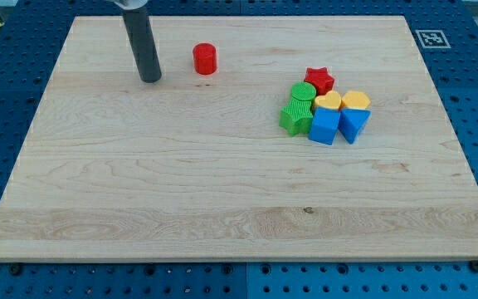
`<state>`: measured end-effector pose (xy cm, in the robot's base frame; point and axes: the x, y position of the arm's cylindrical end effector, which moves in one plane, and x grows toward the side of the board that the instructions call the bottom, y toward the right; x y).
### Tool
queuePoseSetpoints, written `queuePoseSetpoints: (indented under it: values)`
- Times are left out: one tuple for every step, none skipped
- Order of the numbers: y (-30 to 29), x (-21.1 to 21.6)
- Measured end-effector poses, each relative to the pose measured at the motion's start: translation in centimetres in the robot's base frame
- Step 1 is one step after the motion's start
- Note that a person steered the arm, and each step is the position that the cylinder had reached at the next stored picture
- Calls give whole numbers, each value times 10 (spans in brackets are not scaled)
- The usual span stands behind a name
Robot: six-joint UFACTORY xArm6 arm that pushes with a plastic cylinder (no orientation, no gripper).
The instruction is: Push the red circle above the yellow hexagon
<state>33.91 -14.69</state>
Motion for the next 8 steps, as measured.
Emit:
queuePoseSetpoints:
  values:
    - [-20, -29]
    - [-18, -38]
    - [24, -53]
    - [79, -41]
    - [81, -19]
    - [92, -1]
    - [128, 13]
    - [152, 4]
